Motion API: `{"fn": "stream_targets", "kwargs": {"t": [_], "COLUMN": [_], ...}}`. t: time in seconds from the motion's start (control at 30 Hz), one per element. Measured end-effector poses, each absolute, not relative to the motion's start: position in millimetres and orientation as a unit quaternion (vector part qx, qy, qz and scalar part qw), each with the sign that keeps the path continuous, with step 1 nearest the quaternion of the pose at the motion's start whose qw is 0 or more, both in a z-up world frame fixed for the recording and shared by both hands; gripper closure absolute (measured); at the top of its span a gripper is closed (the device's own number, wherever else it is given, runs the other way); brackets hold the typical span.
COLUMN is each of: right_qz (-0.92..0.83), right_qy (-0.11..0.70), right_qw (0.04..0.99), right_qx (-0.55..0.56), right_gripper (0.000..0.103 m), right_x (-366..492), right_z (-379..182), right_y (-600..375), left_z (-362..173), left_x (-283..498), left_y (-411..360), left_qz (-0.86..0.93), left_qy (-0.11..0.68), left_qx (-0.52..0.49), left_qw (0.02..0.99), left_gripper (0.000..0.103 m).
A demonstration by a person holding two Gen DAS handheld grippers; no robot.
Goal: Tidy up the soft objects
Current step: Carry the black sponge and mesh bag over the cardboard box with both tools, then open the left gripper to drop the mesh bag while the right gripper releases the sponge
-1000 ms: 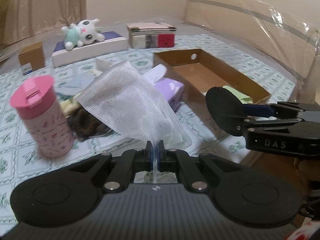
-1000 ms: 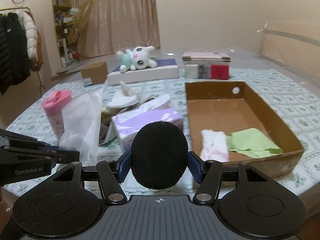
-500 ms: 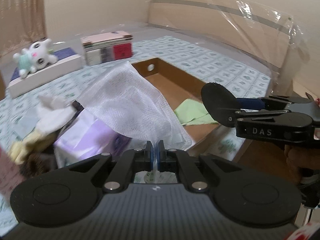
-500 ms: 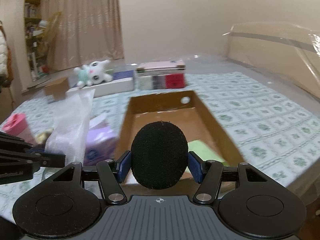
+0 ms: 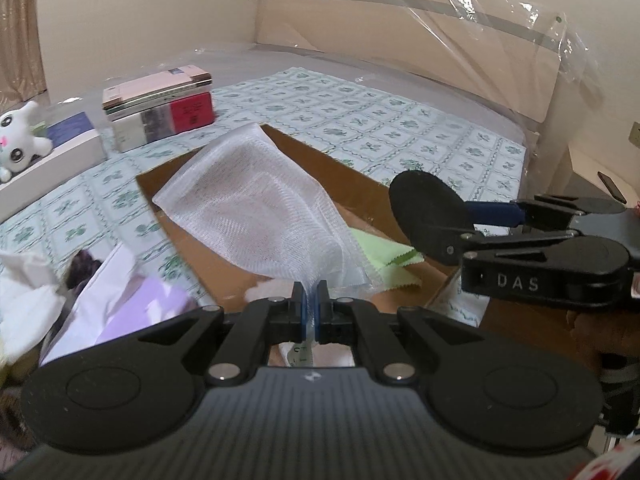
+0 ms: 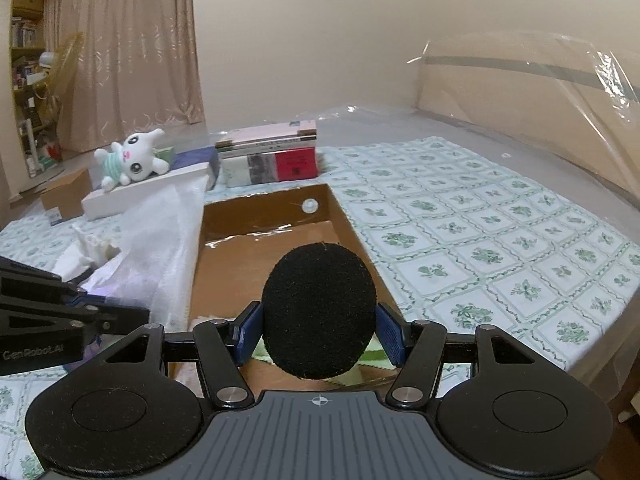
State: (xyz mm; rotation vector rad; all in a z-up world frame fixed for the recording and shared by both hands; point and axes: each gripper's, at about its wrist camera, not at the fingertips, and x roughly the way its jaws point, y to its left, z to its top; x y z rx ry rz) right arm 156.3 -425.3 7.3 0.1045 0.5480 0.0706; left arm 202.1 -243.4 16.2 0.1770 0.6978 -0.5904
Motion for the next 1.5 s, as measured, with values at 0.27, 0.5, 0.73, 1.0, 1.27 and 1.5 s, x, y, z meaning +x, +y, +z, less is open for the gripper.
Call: {"fn": "stream_targets", "kwargs": {"t": [0.27, 0.5, 0.73, 1.0, 1.27, 1.5], "right_qz": [0.024, 0.018, 0.021, 0.020, 0.019, 0.021], "right_qy": [0.279, 0.275, 0.272, 0.274, 0.275, 0.277], "right_qw": [0.958, 0.960, 0.960, 0.960, 0.959, 0.958], "right_qx": [0.059, 0.054, 0.055, 0.058, 0.061, 0.066], "right_gripper": [0.043, 0.043, 0.043, 0.043, 0.043, 0.043], "right_x": [170, 181, 191, 193, 194, 196], "right_z": [-1, 4, 5, 3, 2, 0], "right_y": [-436, -440, -438, -435, -438, -439], "left_z": [8, 12, 12, 18, 24, 9], "left_x": [226, 249, 265, 277, 279, 272], "left_y": [-262, -263, -261, -258, -265, -250], "left_qz": [-0.292, -0.289, -0.287, -0.298, -0.297, -0.277], "left_qy": [0.339, 0.335, 0.341, 0.347, 0.341, 0.357], "left_qx": [0.087, 0.066, 0.053, 0.037, 0.039, 0.053], "left_qw": [0.890, 0.894, 0.893, 0.888, 0.891, 0.891], "left_gripper": [0.100, 0.100, 0.100, 0.100, 0.095, 0.076]}}
